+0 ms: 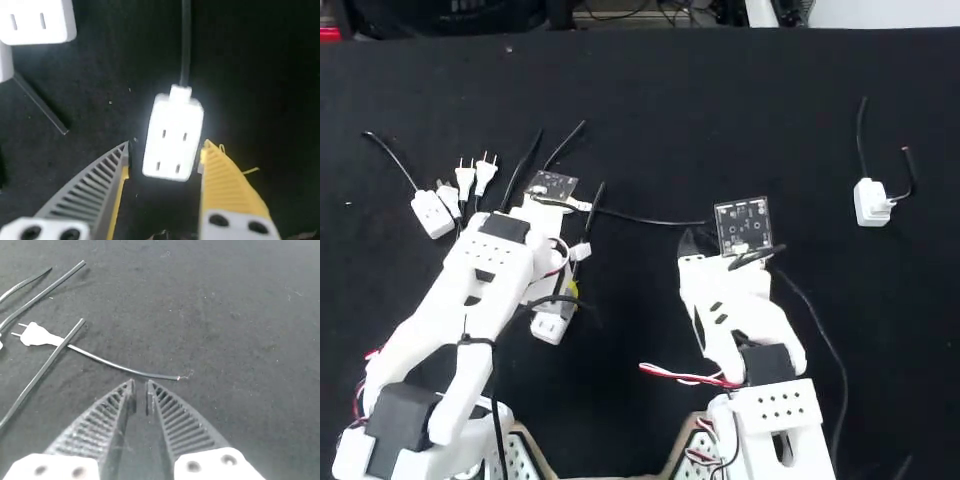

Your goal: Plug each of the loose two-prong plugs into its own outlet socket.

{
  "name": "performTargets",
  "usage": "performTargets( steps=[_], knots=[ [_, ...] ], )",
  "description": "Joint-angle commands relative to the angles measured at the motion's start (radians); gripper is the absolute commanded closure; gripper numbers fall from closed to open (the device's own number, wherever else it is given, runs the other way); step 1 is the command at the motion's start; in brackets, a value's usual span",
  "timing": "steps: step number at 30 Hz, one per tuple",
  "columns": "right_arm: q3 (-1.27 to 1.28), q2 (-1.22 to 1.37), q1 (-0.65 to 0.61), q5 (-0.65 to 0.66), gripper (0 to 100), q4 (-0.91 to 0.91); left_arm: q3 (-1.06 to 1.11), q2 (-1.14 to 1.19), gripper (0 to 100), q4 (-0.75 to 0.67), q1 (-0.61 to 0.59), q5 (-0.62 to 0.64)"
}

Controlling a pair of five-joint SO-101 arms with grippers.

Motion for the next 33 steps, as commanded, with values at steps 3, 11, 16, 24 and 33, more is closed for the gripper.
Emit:
performTargets(
  steps=[3,11,16,24,33],
  knots=[
    [-0.012,-0.019,0.014,-0.006,97.0,0.0,-0.128,0.006,79,0.12,-0.12,-0.137],
    [-0.012,-0.019,0.014,-0.006,97.0,0.002,-0.047,0.008,79,0.017,-0.329,-0.238],
    [-0.051,-0.021,0.106,-0.012,97.0,0.014,0.074,0.006,79,-0.068,-0.208,-0.227],
    [-0.059,-0.021,0.166,-0.014,97.0,0.014,0.18,-0.003,79,-0.239,0.065,0.035],
    [-0.059,-0.019,0.166,-0.014,97.0,0.012,0.091,0.003,79,-0.241,0.305,0.103]
  ],
)
